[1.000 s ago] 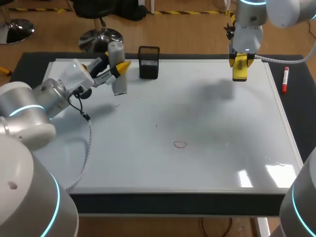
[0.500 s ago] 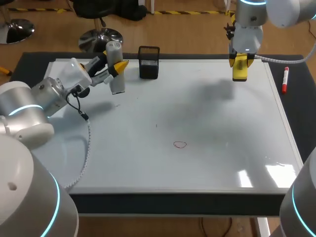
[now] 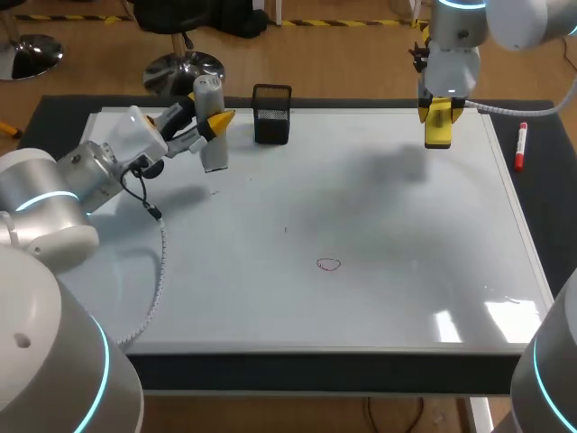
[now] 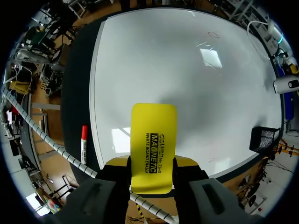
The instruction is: Pick up the inspection probe, press it on each red-marked spot on the whiteboard one by one, put down the probe, pick up the eraser, and wipe off all the red marks.
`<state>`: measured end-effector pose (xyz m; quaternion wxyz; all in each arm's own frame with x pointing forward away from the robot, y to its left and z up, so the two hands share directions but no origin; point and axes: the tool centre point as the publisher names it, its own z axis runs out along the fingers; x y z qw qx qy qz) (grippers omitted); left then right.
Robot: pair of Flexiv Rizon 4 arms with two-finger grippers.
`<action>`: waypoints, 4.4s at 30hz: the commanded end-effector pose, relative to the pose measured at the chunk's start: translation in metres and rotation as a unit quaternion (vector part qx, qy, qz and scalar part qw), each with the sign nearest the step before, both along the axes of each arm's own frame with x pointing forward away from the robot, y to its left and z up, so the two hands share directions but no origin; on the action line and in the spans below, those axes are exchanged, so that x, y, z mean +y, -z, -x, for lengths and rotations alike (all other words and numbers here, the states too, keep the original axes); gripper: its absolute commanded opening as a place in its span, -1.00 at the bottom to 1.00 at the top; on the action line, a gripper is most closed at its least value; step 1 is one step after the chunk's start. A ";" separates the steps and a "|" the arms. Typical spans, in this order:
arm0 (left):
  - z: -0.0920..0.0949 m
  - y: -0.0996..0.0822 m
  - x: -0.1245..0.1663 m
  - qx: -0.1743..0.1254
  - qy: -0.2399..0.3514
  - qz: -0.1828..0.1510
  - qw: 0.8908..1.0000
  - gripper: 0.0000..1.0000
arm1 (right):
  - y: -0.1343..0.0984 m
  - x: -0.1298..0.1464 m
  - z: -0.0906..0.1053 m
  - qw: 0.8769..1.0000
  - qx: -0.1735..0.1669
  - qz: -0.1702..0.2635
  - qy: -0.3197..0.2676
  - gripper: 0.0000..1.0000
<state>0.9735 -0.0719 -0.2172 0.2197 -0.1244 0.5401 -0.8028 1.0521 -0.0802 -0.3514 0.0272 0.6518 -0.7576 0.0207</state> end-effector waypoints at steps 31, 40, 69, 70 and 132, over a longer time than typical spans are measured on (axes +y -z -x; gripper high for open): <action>-0.001 0.000 0.000 -0.001 0.002 0.001 1.000 -1.00 | -0.007 0.124 0.140 0.993 -0.032 -0.015 -0.111 -1.00; -0.001 0.000 0.000 -0.001 0.002 0.001 1.000 -1.00 | -0.006 0.162 0.169 0.993 -0.036 -0.025 -0.114 -1.00; -0.001 0.000 0.000 -0.001 0.002 0.001 1.000 -1.00 | 0.030 0.249 0.246 0.990 0.009 -0.084 -0.112 -1.00; -0.001 0.000 0.000 -0.001 0.002 0.001 1.000 -1.00 | 0.031 0.251 0.247 0.990 0.009 -0.084 -0.113 -1.00; -0.001 0.000 0.000 -0.001 0.002 0.001 1.000 -1.00 | 0.107 0.239 0.277 0.991 0.065 -0.066 -0.096 -1.00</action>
